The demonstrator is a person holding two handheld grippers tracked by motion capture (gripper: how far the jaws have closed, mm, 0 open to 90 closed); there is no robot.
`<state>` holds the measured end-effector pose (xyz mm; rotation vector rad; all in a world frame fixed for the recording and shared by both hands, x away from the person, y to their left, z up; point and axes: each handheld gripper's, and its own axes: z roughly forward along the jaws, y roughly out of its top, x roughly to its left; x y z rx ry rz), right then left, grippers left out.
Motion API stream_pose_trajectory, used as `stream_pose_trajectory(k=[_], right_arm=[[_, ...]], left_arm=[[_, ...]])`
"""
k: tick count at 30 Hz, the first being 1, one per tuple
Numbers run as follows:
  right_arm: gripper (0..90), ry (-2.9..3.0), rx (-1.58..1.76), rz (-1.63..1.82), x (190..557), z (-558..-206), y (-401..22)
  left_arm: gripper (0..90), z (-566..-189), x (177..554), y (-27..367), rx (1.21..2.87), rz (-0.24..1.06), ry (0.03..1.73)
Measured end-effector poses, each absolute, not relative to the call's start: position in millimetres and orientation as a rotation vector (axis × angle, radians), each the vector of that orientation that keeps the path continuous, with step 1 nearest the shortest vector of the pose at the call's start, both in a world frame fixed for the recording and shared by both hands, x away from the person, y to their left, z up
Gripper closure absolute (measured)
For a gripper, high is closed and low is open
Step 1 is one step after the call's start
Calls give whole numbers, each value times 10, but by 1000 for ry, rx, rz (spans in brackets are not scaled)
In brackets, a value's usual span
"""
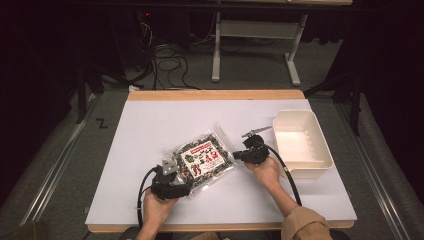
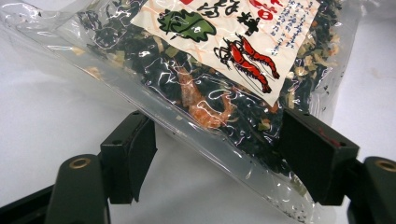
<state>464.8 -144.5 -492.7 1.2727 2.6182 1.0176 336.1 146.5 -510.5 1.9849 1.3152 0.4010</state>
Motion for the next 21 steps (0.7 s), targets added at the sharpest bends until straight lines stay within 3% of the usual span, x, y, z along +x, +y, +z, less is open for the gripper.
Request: stream_pose_trajectory(k=[5,14,21], right_arm=[[895,2603,1230,1043,4628,-4858,-1455],[896,2570,1128,1083,4571,-4445,-1484],[893,2520,1073,1070,4533,-4161,-1624]], left_arm=[[271,-5093,3342,1463,1982,436,1315],[260,-5065,3329,1495,1942,427,1300],[254,-4984,3273,1558,1870,502,1285]])
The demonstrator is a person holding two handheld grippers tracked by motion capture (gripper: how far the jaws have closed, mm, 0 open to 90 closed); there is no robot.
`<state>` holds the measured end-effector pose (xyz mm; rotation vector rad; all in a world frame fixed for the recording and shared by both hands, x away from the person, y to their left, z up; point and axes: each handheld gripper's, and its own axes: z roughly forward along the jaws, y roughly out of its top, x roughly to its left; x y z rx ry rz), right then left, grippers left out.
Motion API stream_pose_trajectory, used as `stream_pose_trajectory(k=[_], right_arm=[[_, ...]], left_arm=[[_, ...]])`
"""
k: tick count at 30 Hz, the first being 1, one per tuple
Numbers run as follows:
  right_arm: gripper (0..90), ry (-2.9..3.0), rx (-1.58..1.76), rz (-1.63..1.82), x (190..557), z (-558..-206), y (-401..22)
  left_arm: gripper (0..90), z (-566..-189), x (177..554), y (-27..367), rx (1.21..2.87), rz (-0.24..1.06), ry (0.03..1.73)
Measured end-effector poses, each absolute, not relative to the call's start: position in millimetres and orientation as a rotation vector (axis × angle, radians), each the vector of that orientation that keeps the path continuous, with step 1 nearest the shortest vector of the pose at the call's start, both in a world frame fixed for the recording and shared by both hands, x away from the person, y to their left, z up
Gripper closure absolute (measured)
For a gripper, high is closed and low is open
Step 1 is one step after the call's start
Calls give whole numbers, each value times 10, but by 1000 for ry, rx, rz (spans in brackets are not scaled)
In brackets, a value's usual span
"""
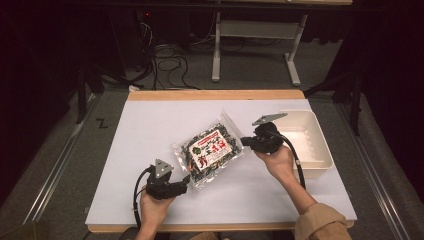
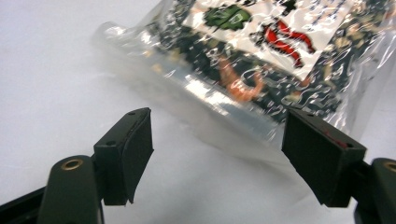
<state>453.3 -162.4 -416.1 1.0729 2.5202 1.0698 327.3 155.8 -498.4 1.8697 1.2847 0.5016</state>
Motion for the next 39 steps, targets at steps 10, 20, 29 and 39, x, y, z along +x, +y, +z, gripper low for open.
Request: stream_pose_trajectory(k=[10,20,29,39], right_arm=[[897,2457,1070,1064,4607,-3753,-1836],[898,2463,1036,1101,4612,-3347,-1837],[898,2451,974,1101,4573,-3193,-1800],[900,2412,929,1119,4488,-2932,-1809]], left_arm=[[250,-5013,3286,1485,1914,490,1254],[243,-5008,3276,1484,1906,487,1244],[245,-5035,3296,1456,1937,477,1250],[248,-5048,3304,1429,1972,479,1246]])
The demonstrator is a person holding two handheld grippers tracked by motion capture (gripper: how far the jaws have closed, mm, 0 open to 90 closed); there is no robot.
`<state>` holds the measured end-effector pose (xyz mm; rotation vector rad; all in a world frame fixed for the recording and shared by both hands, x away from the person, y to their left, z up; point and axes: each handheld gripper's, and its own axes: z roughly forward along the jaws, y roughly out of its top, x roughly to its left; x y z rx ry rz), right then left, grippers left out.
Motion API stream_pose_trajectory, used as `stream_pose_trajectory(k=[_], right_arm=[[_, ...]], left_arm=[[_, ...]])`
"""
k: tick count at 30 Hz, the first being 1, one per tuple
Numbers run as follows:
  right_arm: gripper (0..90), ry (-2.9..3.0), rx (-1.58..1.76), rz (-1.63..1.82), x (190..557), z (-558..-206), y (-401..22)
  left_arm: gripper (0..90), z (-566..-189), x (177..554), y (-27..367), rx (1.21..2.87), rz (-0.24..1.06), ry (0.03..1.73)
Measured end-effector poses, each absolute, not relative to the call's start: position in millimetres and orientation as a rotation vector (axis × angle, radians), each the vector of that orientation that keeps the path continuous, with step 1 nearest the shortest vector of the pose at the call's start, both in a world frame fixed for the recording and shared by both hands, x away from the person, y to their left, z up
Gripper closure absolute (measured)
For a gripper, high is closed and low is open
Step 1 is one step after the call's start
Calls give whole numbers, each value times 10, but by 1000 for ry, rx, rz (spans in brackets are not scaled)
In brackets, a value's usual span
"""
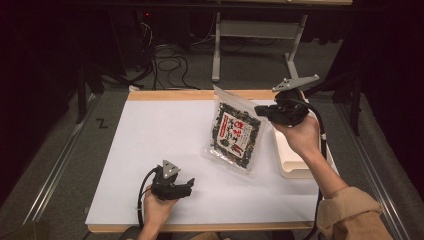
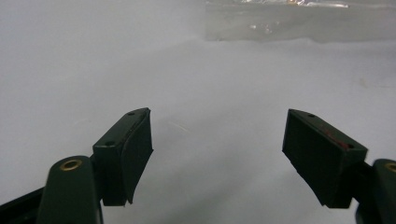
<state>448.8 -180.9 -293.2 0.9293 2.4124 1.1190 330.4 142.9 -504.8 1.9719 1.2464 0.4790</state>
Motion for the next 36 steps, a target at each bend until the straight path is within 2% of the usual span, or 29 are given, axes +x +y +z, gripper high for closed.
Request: stream_pose_trajectory(k=[17,36], right_arm=[[900,2301,899,1125,4399,-2549,-2039],[900,2190,964,1124,4408,-2332,-2417]], left_arm=[[252,-5077,3314,1399,1997,470,1252],[255,-5084,3314,1399,2005,460,1253]])
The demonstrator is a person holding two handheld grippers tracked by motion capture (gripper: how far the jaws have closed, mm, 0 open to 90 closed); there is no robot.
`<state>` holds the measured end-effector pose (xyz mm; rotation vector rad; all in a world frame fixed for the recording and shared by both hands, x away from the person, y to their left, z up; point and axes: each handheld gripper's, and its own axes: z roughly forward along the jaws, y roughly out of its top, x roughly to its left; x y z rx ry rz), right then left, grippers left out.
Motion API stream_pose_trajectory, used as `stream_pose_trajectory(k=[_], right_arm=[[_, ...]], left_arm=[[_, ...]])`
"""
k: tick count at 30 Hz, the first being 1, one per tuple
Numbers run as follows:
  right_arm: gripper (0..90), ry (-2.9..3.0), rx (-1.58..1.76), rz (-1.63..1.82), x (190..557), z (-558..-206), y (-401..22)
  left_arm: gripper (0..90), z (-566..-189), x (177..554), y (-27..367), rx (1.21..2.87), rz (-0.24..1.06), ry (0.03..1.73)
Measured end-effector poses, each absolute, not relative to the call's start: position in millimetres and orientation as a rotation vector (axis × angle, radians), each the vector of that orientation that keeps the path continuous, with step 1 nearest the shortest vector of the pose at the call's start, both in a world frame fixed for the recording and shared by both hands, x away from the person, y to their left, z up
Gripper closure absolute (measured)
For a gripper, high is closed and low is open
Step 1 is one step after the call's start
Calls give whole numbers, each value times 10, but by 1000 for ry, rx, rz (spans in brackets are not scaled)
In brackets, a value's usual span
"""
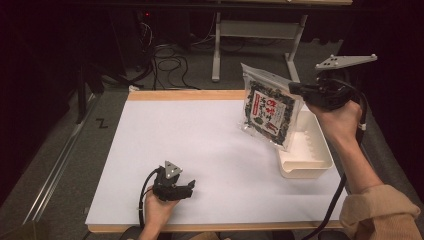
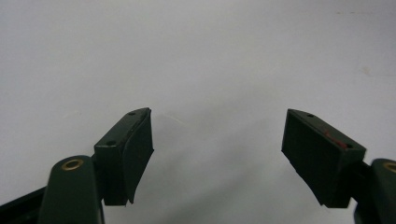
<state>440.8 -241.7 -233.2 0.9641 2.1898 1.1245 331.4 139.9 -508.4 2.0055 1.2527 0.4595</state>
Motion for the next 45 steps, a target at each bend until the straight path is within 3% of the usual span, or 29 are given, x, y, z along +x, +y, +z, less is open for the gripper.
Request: stream_pose_trajectory(k=[23,45], right_arm=[[900,2003,1126,1069,4401,-2296,-3150],[900,1945,1186,987,4620,-2462,-3244]], left_arm=[[254,-5113,3311,1368,2032,473,1265],[255,-5140,3320,1365,2035,462,1278]])
